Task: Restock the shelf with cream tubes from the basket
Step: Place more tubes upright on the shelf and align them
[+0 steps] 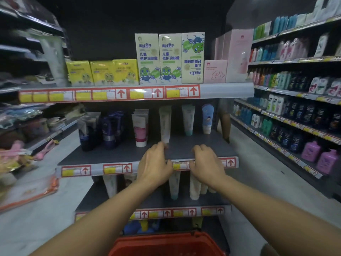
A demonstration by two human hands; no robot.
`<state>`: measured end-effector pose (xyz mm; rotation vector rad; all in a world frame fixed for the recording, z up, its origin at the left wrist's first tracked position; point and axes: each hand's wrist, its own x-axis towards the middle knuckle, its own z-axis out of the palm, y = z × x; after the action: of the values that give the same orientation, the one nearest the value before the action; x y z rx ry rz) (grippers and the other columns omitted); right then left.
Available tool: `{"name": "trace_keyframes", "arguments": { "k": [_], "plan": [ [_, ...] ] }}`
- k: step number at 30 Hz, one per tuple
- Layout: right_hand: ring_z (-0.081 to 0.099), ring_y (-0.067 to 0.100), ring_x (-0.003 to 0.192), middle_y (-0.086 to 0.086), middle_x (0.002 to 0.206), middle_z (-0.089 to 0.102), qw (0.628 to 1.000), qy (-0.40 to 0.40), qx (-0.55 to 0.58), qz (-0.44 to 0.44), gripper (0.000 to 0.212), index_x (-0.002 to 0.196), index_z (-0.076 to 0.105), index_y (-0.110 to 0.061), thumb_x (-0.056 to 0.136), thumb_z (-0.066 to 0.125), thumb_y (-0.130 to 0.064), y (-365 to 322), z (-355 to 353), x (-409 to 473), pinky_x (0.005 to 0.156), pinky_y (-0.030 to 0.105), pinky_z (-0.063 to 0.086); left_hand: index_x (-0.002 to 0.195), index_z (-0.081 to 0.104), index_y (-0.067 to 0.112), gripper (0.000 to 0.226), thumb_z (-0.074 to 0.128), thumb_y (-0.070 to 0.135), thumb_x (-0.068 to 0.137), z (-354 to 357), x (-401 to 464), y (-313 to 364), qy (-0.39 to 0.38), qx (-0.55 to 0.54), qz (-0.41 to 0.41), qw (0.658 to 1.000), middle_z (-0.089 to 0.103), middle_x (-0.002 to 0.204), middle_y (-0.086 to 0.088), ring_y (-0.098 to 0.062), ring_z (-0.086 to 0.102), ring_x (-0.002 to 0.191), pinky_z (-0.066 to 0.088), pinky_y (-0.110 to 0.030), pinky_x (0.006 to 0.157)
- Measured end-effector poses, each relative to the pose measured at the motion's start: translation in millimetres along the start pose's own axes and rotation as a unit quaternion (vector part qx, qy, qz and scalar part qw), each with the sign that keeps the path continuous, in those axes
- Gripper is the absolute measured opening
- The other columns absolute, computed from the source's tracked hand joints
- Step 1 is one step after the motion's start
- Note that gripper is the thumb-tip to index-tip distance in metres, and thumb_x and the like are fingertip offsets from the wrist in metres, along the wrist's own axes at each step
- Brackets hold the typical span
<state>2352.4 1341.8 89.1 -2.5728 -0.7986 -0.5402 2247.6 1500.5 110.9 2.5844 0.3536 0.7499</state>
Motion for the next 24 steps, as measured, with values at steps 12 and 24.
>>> {"name": "trace_keyframes", "arguments": {
  "k": [12, 24],
  "plan": [
    [0.057, 0.026, 0.107, 0.005, 0.113, 0.060, 0.992, -0.118, 0.013, -0.049, 0.027, 0.115, 0.062, -0.016, 0.091, 0.064, -0.029, -33.7, 105.6, -112.1, 0.083, 0.038, 0.050, 0.113, 0.062, 0.025, 0.027, 0.068, 0.027, 0.087, 49.3, -128.3, -102.9, -0.127, 0.065, -0.102, 0.985, 0.067, 0.111, 0.000, -0.025, 0.065, 0.107, 0.050, -0.036, 0.083],
    [0.068, 0.033, 0.109, 0.012, 0.116, 0.070, 0.921, -0.388, 0.001, 0.028, 0.034, 0.115, 0.069, -0.012, 0.087, 0.059, -0.029, -7.6, 230.6, -194.5, 0.092, 0.041, 0.057, 0.115, 0.065, 0.024, 0.029, 0.066, 0.023, 0.086, 135.8, -202.3, -179.9, -0.266, 0.033, -0.238, 0.934, 0.072, 0.113, 0.000, -0.027, 0.069, 0.108, 0.055, -0.036, 0.086]
  ]
}}
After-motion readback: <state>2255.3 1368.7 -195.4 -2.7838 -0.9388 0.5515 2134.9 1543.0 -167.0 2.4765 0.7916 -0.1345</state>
